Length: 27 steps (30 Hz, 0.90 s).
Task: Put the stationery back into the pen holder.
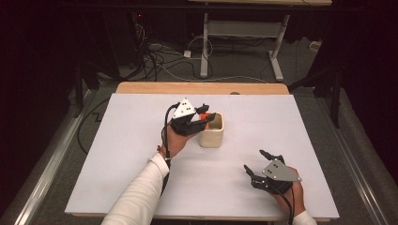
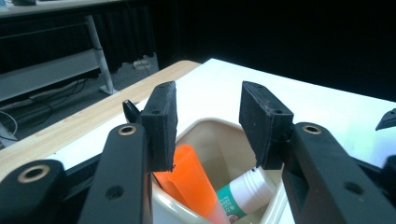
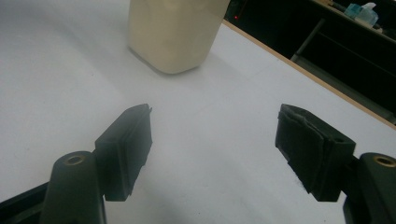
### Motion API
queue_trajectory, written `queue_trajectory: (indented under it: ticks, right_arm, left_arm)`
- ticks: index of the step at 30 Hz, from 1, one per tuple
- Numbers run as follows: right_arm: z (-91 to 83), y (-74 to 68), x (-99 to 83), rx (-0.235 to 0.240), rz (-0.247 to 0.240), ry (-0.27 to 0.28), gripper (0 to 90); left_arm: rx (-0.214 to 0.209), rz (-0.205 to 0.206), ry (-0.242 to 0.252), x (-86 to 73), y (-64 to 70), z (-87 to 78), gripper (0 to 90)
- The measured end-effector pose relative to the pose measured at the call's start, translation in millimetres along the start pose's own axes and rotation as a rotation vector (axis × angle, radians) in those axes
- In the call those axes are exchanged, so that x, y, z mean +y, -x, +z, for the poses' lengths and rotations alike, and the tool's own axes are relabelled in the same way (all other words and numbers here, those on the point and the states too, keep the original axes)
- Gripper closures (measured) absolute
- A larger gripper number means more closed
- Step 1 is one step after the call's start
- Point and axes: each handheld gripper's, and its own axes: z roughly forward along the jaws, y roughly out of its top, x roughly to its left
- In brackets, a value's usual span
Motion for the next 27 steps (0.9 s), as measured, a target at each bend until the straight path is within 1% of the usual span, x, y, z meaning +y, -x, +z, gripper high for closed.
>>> queue_trajectory:
  ticks: [1, 5, 7, 9, 10, 11, 12, 13, 14, 16, 17, 18, 20, 22, 25, 27]
  right_arm:
    - [0.1, -0.1, 0.0, 0.001, -0.001, 0.0, 27.2]
    - [0.2, -0.4, 0.2, 0.002, -0.002, -0.001, 27.2]
    - [0.1, -0.5, 0.2, 0.003, -0.003, 0.0, 27.2]
    - [0.3, -0.4, 0.2, 0.003, -0.002, -0.001, 27.2]
    - [0.3, -0.5, 0.2, 0.004, -0.002, -0.001, 27.2]
    - [0.4, -0.6, 0.2, 0.005, -0.003, -0.002, 27.2]
    - [0.3, -0.8, 0.3, 0.006, -0.006, -0.001, 27.2]
    - [0.2, -0.9, 0.4, 0.005, -0.008, -0.001, 27.2]
    - [0.2, -0.8, 0.4, 0.006, -0.006, 0.0, 27.1]
    - [-0.1, -0.7, 0.5, 0.004, -0.003, 0.002, 26.8]
    - [-0.2, -0.5, 0.5, 0.005, -0.003, 0.003, 26.7]
    - [-0.2, -0.5, 0.5, 0.005, -0.001, 0.004, 26.5]
    - [-0.3, -0.5, 0.5, 0.006, -0.002, 0.005, 26.4]
    - [-0.4, -0.7, 0.6, 0.007, -0.003, 0.005, 26.0]
    - [-0.3, -0.6, 0.7, 0.008, -0.002, 0.007, 25.3]
    - [-0.4, -0.8, 0.7, 0.008, 0.003, 0.008, 24.8]
  left_arm:
    - [0.008, 0.005, -0.003, 0.9, 0.3, -0.6, 50.8]
    - [0.014, 0.023, -0.006, 3.6, 1.4, -2.3, 50.4]
    - [0.025, 0.041, -0.018, 5.1, 2.3, -2.5, 46.1]
    - [0.035, 0.062, -0.032, 5.8, 3.9, -1.8, 46.0]
    - [0.035, 0.066, -0.038, 6.1, 4.7, -1.2, 43.7]
    - [0.043, 0.077, -0.048, 6.5, 5.9, -0.5, 40.3]
    - [0.05, 0.091, -0.058, 7.0, 7.1, 0.2, 40.1]
    - [0.055, 0.097, -0.064, 7.5, 8.5, 1.0, 37.6]
    - [0.065, 0.103, -0.068, 7.9, 10.0, 1.6, 32.6]
    - [0.087, 0.117, -0.074, 9.1, 12.8, 2.4, 30.1]
    - [0.093, 0.118, -0.073, 9.5, 14.0, 2.8, 25.7]
    - [0.105, 0.129, -0.076, 10.3, 15.7, 3.0, 23.9]
    - [0.108, 0.138, -0.079, 11.2, 17.5, 3.5, 23.8]
    - [0.125, 0.145, -0.084, 11.8, 19.1, 4.0, 19.0]
    - [0.123, 0.144, -0.087, 11.9, 18.8, 3.2, 18.4]
    - [0.107, 0.151, -0.092, 11.3, 17.6, 1.6, 18.3]
